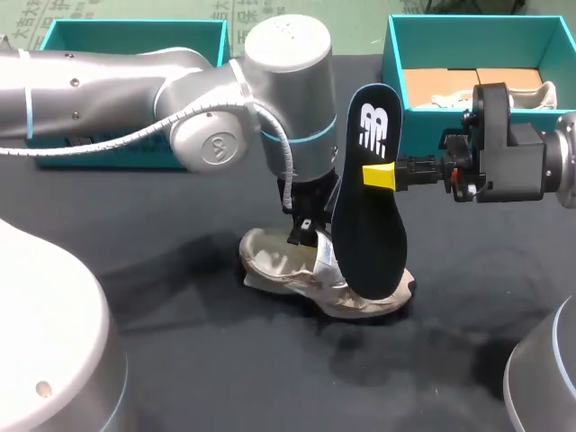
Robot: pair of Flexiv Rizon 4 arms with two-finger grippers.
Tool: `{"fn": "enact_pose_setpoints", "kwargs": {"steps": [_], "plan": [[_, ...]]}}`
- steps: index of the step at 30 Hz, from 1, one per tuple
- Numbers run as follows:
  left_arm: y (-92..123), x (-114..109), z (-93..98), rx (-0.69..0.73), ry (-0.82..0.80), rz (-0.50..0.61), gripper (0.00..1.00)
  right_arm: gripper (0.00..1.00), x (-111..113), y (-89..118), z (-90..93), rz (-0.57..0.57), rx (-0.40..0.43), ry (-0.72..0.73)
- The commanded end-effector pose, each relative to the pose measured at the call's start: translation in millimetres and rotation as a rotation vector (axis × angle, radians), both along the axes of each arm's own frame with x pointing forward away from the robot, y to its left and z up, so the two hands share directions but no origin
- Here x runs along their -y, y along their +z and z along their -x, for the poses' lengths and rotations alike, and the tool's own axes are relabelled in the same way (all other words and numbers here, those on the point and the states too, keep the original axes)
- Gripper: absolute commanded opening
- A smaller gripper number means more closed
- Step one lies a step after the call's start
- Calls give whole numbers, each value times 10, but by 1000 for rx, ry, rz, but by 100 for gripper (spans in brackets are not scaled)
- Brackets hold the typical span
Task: Take the shoe out of the shoebox, open the shoe tongue, remove and reinsert the insole, then place the shoe into the shoebox
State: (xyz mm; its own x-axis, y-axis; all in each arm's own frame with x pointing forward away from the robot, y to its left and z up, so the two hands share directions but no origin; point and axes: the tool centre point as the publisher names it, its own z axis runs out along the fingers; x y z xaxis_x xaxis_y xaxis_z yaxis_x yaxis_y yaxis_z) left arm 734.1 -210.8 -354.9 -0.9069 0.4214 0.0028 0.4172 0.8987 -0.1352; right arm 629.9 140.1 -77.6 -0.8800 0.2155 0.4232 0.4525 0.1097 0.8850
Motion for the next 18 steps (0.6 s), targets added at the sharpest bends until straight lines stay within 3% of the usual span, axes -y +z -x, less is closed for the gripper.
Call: {"fn": "enact_pose_setpoints", "kwargs": {"steps": [1, 5, 8, 18], "plan": [[254, -116, 46, 21, -110, 17, 0, 0, -13, -15, 15, 0, 1, -4], [382, -140, 56, 75, -243, 18, 0, 0, -13, -15, 15, 0, 1, -4], [506, -212, 102, 123, -434, 47, 0, 0, -13, -15, 15, 0, 1, -4], [506, -212, 102, 123, -434, 47, 0, 0, -13, -15, 15, 0, 1, -4]]}}
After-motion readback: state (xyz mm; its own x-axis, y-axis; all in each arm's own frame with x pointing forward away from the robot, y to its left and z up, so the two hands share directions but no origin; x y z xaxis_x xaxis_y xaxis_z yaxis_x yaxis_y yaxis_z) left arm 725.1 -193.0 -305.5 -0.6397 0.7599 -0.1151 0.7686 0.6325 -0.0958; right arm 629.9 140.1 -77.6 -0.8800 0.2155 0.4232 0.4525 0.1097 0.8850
